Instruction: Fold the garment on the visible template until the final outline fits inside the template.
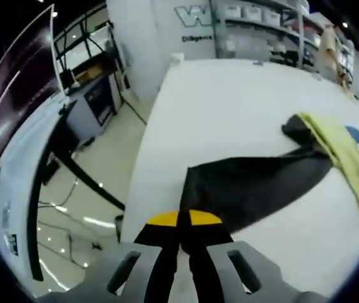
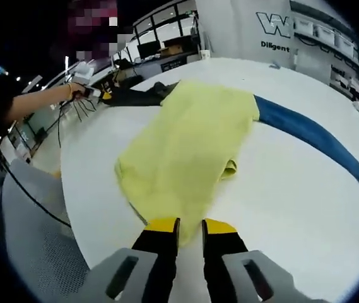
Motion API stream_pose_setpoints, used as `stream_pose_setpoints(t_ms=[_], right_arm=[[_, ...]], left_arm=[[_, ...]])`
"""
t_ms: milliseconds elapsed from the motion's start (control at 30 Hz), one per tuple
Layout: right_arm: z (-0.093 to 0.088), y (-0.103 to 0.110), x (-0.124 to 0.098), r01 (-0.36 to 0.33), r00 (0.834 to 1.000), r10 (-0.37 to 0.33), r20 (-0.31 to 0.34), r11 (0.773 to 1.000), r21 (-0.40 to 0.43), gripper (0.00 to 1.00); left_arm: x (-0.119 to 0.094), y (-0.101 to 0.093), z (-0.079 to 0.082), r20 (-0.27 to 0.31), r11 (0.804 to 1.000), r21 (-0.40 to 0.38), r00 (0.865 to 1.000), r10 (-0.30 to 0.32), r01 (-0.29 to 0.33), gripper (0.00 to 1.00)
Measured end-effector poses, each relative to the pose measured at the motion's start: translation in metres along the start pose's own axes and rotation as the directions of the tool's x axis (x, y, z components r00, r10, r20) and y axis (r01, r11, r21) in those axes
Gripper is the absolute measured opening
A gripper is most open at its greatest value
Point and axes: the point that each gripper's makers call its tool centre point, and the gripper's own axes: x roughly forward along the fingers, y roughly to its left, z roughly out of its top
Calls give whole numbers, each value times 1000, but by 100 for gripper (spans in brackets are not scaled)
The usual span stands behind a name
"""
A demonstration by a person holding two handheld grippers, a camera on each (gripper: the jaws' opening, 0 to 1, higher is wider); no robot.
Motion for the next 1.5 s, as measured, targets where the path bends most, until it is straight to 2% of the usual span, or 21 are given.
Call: stream_pose_setpoints(t_ms=[133, 333, 400, 533, 600, 667, 800, 867, 900, 933, 967, 1000, 1033, 1133, 1200, 1233, 1300, 1333, 1433, 1500], right_arm=[[-4, 5, -1, -5, 1000, 5, -2, 1000, 14, 0], [-19, 16, 5, -16, 999, 18, -31, 998, 56, 0], [-24, 18, 5, -18, 999, 21, -45, 998, 60, 0], [-26, 16, 5, -1, 999, 3, -51, 999, 53, 0], [-24, 19, 3, -8, 999, 11, -47, 999, 54, 0], [-12, 26, -1, -47, 999, 48, 0, 993, 111, 0], [1, 29, -8, -70, 997, 66, 40, 990, 121, 0], [11, 30, -11, -81, 994, 73, 76, 989, 123, 0], [25, 33, -15, -97, 990, 83, 116, 988, 124, 0], [33, 34, -17, -105, 986, 87, 140, 986, 126, 0], [42, 34, -19, -107, 983, 87, 161, 987, 118, 0], [64, 35, -27, -117, 975, 93, 202, 987, 108, 0], [74, 36, -30, -124, 968, 98, 229, 987, 100, 0], [88, 39, -36, -131, 962, 106, 252, 988, 86, 0], [97, 39, -38, -133, 957, 109, 268, 989, 72, 0], [104, 39, -40, -132, 953, 109, 281, 989, 63, 0], [110, 39, -40, -134, 949, 111, 294, 989, 58, 0], [113, 40, -40, -132, 948, 110, 298, 990, 55, 0], [124, 35, -41, -97, 943, 79, 324, 995, 39, 0], [131, 35, -41, -85, 940, 67, 335, 996, 40, 0]], left_arm=[[4, 3, -2, -13, 1000, -7, 1000, 2, -2, 0], [7, 9, -12, -55, 1000, -3, 998, 23, -23, 1], [12, 9, -14, -62, 1000, 8, 998, 16, -15, 5], [5, -8, -18, -61, 1000, 19, 998, -7, 8, 14], [6, -6, -19, -56, 1000, 10, 998, -14, 15, 18], [1, -11, -25, -63, 999, 32, 998, -26, 28, 22], [-9, -22, -17, -23, 998, 35, 999, -46, 47, 30], [-14, -30, -16, -6, 996, 68, 999, -54, 54, 30], [-15, -34, -16, -3, 994, 91, 998, -63, 63, 30], [-20, -45, -15, 4, 991, 106, 997, -83, 82, 31], [-28, -66, -10, 30, 981, 143, 990, -134, 129, 32], [-38, -92, -13, 46, 969, 170, 981, -190, 179, 33], [-41, -110, -18, 43, 955, 195, 971, -234, 222, 35], [-46, -130, -22, 45, 936, 227, 957, -285, 268, 37], [-49, -146, -23, 55, 919, 251, 943, -328, 305, 38], [-54, -158, -23, 61, 905, 266, 932, -358, 330, 38], [-59, -172, -25, 65, 892, 277, 919, -389, 358, 38], [-63, -185, -28, 59, 877, 298, 909, -412, 378, 39], [-63, -200, -37, 19, 862, 319, 906, -422, 395, 39], [-69, -216, -40, 9, 845, 336, 896, -443, 415, 39]])
